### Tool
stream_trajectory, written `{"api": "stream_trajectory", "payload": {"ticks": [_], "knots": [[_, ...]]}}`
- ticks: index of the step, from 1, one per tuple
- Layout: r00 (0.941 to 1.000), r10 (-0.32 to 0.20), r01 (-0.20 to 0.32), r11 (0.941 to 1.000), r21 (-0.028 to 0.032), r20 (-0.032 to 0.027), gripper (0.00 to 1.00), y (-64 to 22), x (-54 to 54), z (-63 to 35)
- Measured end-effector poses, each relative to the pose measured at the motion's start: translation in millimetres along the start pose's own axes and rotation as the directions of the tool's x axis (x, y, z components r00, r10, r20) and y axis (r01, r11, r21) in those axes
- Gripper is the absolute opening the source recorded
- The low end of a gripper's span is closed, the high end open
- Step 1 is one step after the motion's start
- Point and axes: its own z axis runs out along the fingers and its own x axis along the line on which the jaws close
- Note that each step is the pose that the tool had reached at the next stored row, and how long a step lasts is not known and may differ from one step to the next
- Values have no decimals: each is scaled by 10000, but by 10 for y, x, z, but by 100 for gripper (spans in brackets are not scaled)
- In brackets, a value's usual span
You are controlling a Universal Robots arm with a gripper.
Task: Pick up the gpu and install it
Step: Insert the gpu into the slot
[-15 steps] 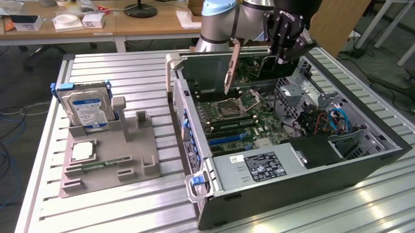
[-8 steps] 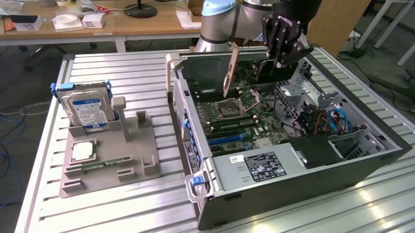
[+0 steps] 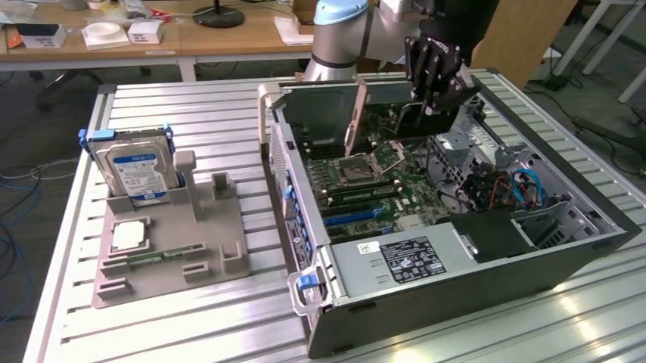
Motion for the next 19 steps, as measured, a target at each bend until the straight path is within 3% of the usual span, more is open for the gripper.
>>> {"api": "stream_trajectory", "payload": {"ticks": [6, 19], "knots": [[10000, -25, 25, 10000, 0, 2, 27, 40, 0, 103], [10000, 80, -80, 10000, 1, -3, 27, 147, 20, 161]]}}
